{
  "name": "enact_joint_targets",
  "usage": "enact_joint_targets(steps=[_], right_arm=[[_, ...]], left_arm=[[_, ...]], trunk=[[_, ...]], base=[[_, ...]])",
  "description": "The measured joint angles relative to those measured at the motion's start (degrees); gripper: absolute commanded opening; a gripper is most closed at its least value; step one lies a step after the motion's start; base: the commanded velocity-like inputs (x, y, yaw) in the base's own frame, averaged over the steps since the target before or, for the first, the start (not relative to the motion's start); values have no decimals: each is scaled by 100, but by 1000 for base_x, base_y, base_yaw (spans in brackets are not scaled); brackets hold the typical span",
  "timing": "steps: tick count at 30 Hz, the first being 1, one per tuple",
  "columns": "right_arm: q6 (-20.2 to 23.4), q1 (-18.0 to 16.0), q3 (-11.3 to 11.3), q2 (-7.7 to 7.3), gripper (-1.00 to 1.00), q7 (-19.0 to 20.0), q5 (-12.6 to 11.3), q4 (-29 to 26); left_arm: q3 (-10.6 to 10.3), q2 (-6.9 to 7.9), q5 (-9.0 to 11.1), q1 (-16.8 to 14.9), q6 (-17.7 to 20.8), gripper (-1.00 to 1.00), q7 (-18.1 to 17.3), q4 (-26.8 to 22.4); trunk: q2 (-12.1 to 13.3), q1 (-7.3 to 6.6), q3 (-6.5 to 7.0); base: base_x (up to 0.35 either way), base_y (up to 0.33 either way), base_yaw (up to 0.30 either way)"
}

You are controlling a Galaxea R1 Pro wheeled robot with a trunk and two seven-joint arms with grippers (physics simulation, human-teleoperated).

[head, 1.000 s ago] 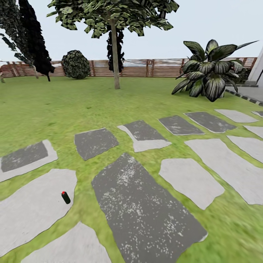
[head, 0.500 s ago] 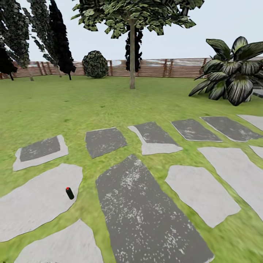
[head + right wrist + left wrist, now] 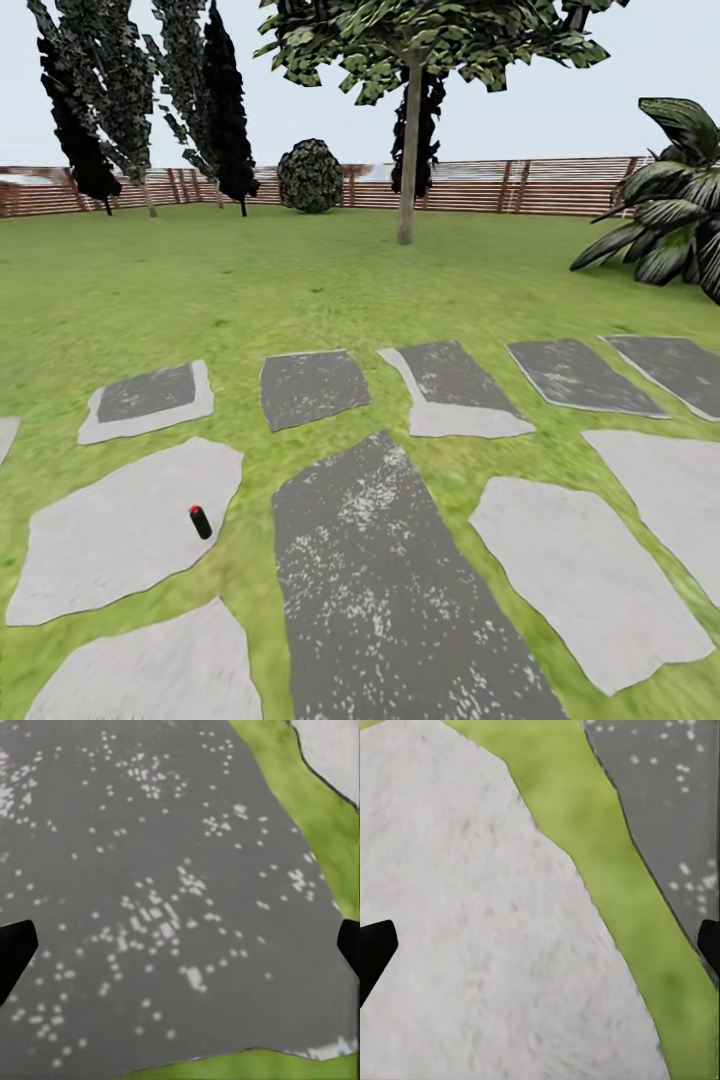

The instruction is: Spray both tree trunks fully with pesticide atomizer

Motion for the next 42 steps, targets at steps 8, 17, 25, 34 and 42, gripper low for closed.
enact_joint_targets(steps=[8, 17, 25, 34, 42], right_arm=[[0, 0, 0, 0, 100, 0, -1, 0], [0, 0, 0, 0, 100, 0, -1, 0], [0, 0, 0, 0, 100, 0, -1, 0], [0, -1, 1, 0, 100, 0, -1, 0], [0, 1, 1, 0, 100, 0, 1, 0]], left_arm=[[2, 0, 1, 0, 0, 100, 0, 0], [2, 0, 4, 0, 0, 100, 0, 0], [2, -8, 4, 0, -8, 100, 0, 0], [2, -4, 9, 0, -9, 100, 0, 0], [2, -3, 9, 0, -8, 100, 0, 0]], trunk=[[0, 0, 0], [0, 0, 0], [0, 0, 0], [0, 0, 0], [0, 0, 0]], base=[[149, -272, 278], [146, -273, 278], [141, -273, 278], [139, -273, 278], [138, -273, 278]])
